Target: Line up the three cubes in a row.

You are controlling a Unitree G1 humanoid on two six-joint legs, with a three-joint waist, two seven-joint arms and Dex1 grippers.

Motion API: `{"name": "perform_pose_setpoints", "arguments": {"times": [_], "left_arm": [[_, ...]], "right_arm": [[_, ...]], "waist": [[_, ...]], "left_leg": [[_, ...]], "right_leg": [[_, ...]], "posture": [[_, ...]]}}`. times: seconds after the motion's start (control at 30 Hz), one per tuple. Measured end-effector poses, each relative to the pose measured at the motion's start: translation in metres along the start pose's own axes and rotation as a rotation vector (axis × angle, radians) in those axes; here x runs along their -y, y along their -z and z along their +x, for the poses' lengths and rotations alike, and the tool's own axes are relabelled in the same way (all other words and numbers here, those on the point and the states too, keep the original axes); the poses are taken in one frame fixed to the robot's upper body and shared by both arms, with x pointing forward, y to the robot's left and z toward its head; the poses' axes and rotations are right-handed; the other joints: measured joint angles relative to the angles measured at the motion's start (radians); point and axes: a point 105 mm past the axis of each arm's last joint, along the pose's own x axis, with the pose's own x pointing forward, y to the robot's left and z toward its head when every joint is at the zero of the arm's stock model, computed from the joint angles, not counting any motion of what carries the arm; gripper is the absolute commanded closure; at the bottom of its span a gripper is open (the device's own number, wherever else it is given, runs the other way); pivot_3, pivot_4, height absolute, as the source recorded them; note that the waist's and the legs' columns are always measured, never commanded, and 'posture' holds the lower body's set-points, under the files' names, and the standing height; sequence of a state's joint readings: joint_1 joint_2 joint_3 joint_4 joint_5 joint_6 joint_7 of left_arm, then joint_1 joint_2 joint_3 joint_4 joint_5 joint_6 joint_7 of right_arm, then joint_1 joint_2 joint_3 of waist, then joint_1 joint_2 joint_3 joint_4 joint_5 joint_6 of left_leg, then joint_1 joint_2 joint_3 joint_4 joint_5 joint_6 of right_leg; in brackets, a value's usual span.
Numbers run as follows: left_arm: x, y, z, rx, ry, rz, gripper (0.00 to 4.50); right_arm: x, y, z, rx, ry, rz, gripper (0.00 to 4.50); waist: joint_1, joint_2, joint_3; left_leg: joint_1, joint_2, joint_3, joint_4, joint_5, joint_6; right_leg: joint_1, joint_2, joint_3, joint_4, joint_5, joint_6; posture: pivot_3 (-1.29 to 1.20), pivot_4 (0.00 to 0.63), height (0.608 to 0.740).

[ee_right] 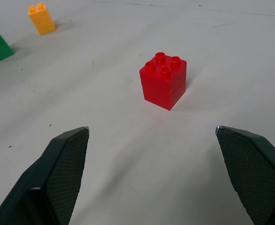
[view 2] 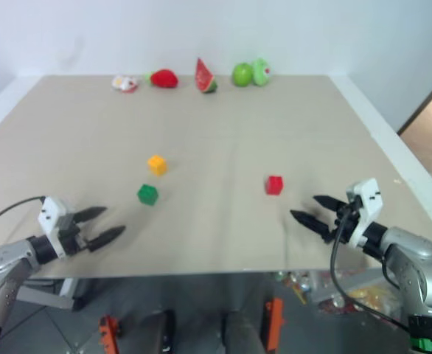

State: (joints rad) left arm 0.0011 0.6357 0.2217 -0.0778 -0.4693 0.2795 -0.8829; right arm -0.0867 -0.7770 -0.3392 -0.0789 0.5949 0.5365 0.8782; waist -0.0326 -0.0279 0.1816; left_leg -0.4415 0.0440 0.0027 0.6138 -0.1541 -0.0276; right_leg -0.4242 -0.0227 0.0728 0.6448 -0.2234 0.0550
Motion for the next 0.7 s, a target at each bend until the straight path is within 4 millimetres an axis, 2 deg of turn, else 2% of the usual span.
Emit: {"name": "perform_pose_setpoints", "arguments": {"times": [0.1, 0.2, 0.3, 0.57, 0.7], "left_arm": [[0.001, -0.003, 0.002, 0.007, 0.018, 0.006, 0.03], [0.005, -0.018, 0.01, 0.045, 0.072, 0.04, 0.03], [0.019, -0.034, 0.016, 0.081, 0.158, 0.088, 0.03], [0.052, -0.069, 0.033, 0.141, 0.335, 0.168, 0.03], [0.07, -0.075, 0.042, 0.138, 0.424, 0.2, 0.03]], "right_arm": [[0.005, 0.001, 0.0, -0.004, 0.05, -0.023, 0.0], [0.013, 0.008, 0.009, -0.003, 0.176, -0.027, 0.0], [0.015, 0.016, 0.015, -0.022, 0.23, -0.011, 0.0], [0.016, 0.0, 0.026, 0.007, 0.269, -0.013, 0.0], [0.007, -0.001, 0.041, 0.013, 0.254, 0.0, 0.0]], "waist": [[0.0, 0.0, 0.0], [0.0, -0.001, -0.001], [0.0, -0.001, -0.001], [-0.001, -0.001, -0.001], [-0.002, -0.001, -0.001]], "left_leg": [[0.0, 0.0, 0.0, 0.0, 0.0, 0.0], [0.0, 0.0, 0.0, 0.001, 0.0, 0.0], [0.0, 0.0, 0.001, 0.001, 0.0, 0.0], [0.0, 0.001, 0.001, 0.003, 0.0, 0.0], [0.001, 0.001, 0.0, 0.003, 0.0, 0.0]], "right_leg": [[0.0, 0.0, 0.0, 0.0, 0.0, 0.0], [0.0, 0.001, -0.001, 0.001, 0.0, 0.0], [0.0, 0.0, 0.001, 0.001, 0.0, 0.0], [0.001, 0.002, 0.001, 0.002, 0.0, 0.0], [0.002, 0.003, 0.001, 0.002, 0.001, 0.0]], "posture": [[0.0, 0.15, 0.74], [0.0, 0.15, 0.74], [0.0, 0.15, 0.74], [0.0, 0.15, 0.74], [0.0, 0.15, 0.74]]}}
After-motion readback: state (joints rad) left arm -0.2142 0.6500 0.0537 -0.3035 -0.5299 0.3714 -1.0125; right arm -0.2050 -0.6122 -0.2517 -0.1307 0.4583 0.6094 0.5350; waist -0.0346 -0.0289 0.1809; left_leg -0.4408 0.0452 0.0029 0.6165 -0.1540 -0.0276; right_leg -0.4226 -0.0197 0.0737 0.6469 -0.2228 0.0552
